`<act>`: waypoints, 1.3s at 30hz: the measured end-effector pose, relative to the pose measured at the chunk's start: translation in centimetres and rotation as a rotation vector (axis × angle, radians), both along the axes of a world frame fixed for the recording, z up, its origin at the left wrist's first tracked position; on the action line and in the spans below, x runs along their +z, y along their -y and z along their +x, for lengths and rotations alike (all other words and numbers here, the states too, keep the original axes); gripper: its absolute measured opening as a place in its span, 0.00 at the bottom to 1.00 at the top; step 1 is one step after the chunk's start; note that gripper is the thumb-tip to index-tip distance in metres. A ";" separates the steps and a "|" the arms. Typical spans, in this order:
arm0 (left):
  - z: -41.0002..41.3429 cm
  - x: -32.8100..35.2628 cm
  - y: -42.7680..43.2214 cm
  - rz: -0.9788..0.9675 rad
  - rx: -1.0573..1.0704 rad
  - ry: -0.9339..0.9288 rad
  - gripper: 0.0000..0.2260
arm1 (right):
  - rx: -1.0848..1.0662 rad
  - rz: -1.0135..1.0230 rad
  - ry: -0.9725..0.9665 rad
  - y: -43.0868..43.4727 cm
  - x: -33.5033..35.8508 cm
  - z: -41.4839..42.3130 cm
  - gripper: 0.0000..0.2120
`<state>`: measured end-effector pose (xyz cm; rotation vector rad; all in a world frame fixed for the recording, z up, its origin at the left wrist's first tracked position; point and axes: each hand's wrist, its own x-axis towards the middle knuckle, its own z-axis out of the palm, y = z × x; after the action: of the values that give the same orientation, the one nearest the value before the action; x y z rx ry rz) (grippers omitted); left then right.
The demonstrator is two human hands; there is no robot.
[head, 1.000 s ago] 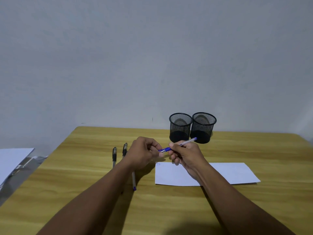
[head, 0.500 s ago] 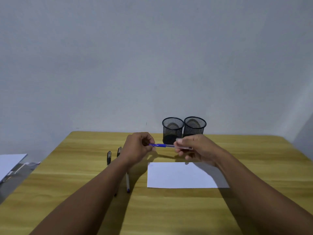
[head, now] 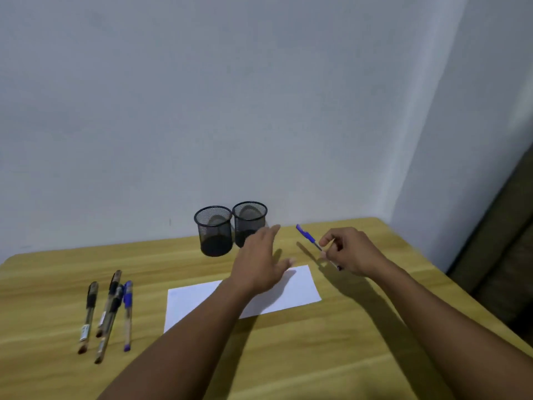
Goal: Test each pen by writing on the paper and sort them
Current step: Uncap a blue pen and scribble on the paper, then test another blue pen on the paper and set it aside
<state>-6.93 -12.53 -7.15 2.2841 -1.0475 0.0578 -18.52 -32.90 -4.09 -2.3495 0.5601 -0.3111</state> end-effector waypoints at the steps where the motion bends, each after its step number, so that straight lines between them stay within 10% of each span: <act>1: -0.7 -0.9 1.0 0.095 -0.010 0.038 0.37 | -0.056 -0.036 -0.006 1.4 -0.4 -0.8 0.08; 9: -3.6 -5.7 4.9 0.433 -0.056 0.134 0.31 | -0.257 -0.237 -0.128 7.5 -4.7 -3.9 0.05; 24: -3.9 -3.5 3.5 0.395 -0.036 0.162 0.28 | -0.270 -0.301 0.126 6.3 -5.4 -3.5 0.07; 39: 1.8 -1.1 -18.3 0.281 0.497 0.138 0.21 | 0.355 -0.118 0.193 -19.8 -4.0 7.8 0.06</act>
<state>-5.15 5.72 -8.29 2.7842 -0.5523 0.2904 -10.67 -13.11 -8.06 -2.4416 0.0299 -0.4076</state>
